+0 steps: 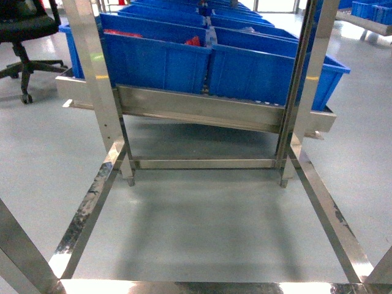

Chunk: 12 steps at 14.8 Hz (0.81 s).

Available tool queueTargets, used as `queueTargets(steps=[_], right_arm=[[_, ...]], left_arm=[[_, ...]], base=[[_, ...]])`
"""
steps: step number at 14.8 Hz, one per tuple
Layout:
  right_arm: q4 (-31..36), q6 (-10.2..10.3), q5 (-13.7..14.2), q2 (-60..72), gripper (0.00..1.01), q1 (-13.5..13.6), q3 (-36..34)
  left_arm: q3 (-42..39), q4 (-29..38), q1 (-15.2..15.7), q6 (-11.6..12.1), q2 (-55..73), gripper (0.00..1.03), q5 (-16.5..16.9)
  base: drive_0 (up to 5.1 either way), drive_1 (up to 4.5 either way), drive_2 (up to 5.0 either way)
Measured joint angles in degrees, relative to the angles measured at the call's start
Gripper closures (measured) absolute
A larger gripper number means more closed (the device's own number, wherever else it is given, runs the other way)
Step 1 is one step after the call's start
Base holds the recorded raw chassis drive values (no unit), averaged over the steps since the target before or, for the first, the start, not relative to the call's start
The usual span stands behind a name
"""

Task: Pick capacitor and pack into box

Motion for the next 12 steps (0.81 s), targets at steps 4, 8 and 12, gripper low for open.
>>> queueTargets(steps=[4,8,12], right_arm=[[0.0,-0.02,-0.09,0.0,0.03,0.0,0.0],[0.0,0.0,0.0,0.0,0.03,0.0,0.0],[0.02,-0.02,-0.02,0.0,0.03,0.0,0.0]], left_arm=[[0.0,0.04,0.0,-0.02,0.0,0.05,-0.07],[0.0,0.09,0.0,0.0,0.0,0.05,-0.11],[0.0,0.11,0.0,0.0,0.0,0.05,-0.02]], base=[[0.0,0.0,0.0],[0.0,0.0,0.0],[0.0,0.0,0.0]])
